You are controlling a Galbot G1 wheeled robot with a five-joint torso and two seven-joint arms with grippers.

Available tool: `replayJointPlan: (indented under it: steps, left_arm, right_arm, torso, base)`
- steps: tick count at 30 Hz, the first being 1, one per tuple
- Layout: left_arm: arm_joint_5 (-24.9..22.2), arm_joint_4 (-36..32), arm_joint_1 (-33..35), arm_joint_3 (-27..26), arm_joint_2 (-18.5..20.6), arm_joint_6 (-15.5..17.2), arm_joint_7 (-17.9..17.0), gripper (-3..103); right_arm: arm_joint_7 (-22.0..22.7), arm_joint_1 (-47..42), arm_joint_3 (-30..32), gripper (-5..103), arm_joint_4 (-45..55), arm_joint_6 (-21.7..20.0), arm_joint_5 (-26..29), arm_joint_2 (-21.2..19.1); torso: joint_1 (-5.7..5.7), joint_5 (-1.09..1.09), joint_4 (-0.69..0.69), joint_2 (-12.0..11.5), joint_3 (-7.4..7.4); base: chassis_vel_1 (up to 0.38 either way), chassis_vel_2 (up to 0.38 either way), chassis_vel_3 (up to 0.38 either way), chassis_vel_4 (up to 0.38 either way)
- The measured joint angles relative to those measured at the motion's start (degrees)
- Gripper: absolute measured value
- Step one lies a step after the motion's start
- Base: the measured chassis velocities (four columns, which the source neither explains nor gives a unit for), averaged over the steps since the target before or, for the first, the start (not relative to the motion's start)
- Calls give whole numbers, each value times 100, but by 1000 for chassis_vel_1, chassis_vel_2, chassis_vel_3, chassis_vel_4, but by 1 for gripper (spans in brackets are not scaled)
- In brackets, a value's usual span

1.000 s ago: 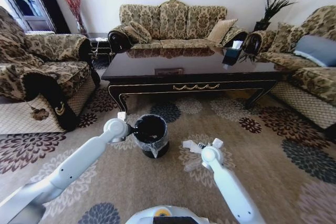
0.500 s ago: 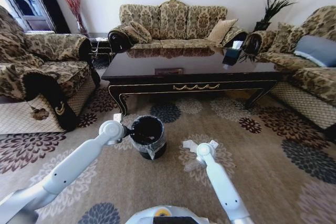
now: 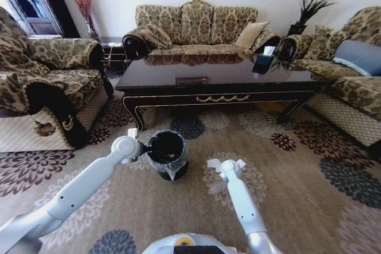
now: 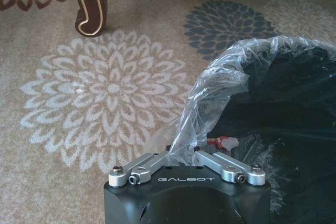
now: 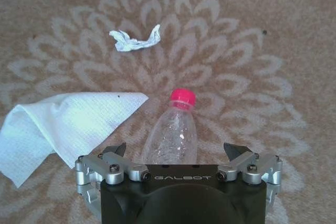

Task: Move to the front of the table and pick up the trash from the floor, then place it into the trash bin.

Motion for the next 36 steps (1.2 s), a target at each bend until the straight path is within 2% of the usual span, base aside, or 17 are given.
replayJointPlan:
  steps: [14,15,17,18,19,20,23,24,25,26,27,28,31,32,34,35,36]
  left_arm:
    - [-21,-11,-68,75,62,0,1,0]
    - [-25,-11,-73,79,62,0,1,0]
    - [-26,-11,-75,82,62,0,1,0]
    - [-26,-12,-75,85,62,0,-1,0]
    - [-25,-11,-72,85,61,0,-1,0]
    - [-22,-11,-61,85,56,0,-2,0]
    - [-17,-11,-41,85,46,0,-3,0]
    - [-14,-11,-30,86,37,0,-3,0]
    - [-8,-12,-26,90,31,0,-5,0]
    - [-6,-12,-25,91,28,0,-6,0]
    - [-6,-13,-24,93,20,0,-6,0]
    - [-4,-16,-24,94,11,0,-6,0]
    - [-1,-32,-20,94,2,0,-7,0]
    - [-1,-48,-16,94,2,0,-7,0]
    - [0,-49,-13,94,2,0,-7,0]
    - [2,-49,-6,94,3,0,-7,0]
    - [8,-51,6,91,4,0,-7,0]
  right_arm:
    - [-475,187,298,102,-854,173,-336,249]
    - [-483,187,300,98,-862,173,-338,252]
    - [-489,184,300,98,-865,173,-339,254]
    - [-495,167,301,88,-868,173,-340,255]
    - [-495,156,302,88,-877,173,-347,255]
    - [-500,140,298,82,-891,173,-366,254]
    - [-520,118,290,82,-896,174,-381,251]
    - [-526,105,281,71,-881,174,-382,247]
    - [-528,88,272,71,-854,174,-381,238]
    - [-528,85,269,60,-847,173,-380,236]
    - [-528,79,264,60,-832,172,-378,232]
    - [-524,70,259,50,-814,171,-378,227]
    - [-509,45,254,50,-777,168,-377,220]
    - [-491,25,252,42,-748,167,-379,218]
    - [-484,19,251,42,-738,167,-378,217]
    - [-476,10,249,35,-725,165,-378,214]
    - [-469,-3,241,35,-709,164,-377,201]
  torso:
    - [0,0,0,0,0]
    - [0,0,0,0,0]
    - [0,0,0,0,0]
    - [0,0,0,0,0]
    - [0,0,0,0,0]
    - [0,1,0,0,0]
    - [0,0,0,0,0]
    - [0,0,2,0,-1]
    - [0,1,2,0,-1]
    - [0,1,3,0,-1]
    - [0,1,3,0,-1]
    - [-1,1,2,0,-1]
    - [0,0,0,0,-1]
    - [0,0,-2,0,-1]
    - [-1,0,-2,0,-1]
    - [0,0,-2,0,-1]
    - [-1,0,-2,0,-1]
  base:
    - [0,0,0,0]
    - [0,0,0,0]
    - [0,0,0,0]
    - [0,0,0,0]
    - [0,0,0,0]
    - [0,0,0,0]
    - [0,0,0,0]
    - [0,0,0,0]
    - [0,0,0,0]
    - [0,0,0,0]
    - [0,0,0,0]
    - [0,0,0,0]
    - [0,0,0,0]
    - [0,0,0,0]
    - [0,0,0,0]
    - [0,0,0,0]
    - [0,0,0,0]
